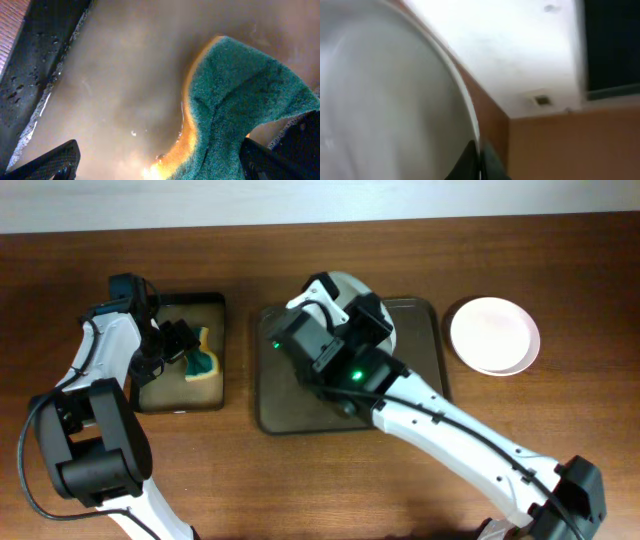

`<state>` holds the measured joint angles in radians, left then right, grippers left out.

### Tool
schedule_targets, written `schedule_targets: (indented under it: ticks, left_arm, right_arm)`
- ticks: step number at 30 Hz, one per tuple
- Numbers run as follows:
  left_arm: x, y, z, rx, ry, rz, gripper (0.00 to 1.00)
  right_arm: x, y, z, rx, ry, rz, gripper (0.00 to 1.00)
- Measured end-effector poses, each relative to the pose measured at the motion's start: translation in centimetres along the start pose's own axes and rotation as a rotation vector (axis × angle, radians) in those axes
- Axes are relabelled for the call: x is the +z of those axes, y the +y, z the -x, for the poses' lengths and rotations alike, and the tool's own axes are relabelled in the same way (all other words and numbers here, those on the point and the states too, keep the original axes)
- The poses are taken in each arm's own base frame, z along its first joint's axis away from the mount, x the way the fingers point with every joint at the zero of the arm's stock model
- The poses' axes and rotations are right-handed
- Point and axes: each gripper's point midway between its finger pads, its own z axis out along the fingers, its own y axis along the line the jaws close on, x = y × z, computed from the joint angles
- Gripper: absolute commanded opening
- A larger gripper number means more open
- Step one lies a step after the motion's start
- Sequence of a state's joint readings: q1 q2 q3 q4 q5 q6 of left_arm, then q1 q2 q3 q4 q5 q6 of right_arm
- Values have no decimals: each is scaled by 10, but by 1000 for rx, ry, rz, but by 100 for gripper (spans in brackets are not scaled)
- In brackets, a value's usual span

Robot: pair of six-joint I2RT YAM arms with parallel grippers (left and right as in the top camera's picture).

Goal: Clean dirty plates on tray and stack at the side
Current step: 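Lift the pale green plate with the right gripper and stack it on the pile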

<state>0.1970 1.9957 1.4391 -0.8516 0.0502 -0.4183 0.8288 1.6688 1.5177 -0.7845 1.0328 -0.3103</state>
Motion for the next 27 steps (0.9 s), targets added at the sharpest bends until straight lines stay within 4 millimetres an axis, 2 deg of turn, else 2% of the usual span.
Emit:
schedule_targets:
  ticks: [2, 4, 7, 11, 14, 16, 18, 21, 24, 27]
  left_arm:
    - [0, 0, 0, 0, 0, 0, 99]
    - [0, 0, 0, 0, 0, 0, 100]
    - [0, 0, 0, 0, -1, 0, 99]
    - [0, 0, 0, 0, 0, 0, 99]
    - [0, 0, 0, 0, 0, 1, 99]
    - [0, 0, 0, 0, -1, 0, 99]
    - [0, 0, 0, 0, 0, 0, 99]
    - [0, 0, 0, 0, -1, 0, 99]
    - [0, 0, 0, 0, -1, 0, 99]
    - [0, 0, 0, 0, 0, 0, 99]
  right_arm:
    - [1, 16, -8, -75, 13, 83, 4]
    - [2, 19, -5, 5, 7, 102, 4]
    - [5, 41, -15, -30, 23, 255, 4]
    - [24, 42, -23, 210, 80, 345, 4]
    - [40, 58, -26, 361, 90, 616, 4]
    - [45, 61, -27, 427, 72, 785, 4]
    - [49, 55, -30, 513, 37, 959, 4]
    - [58, 40, -42, 610, 28, 1066, 4]
    - [72, 24, -61, 693, 55, 1078, 4]
    - [98, 1, -89, 839, 139, 1005, 4]
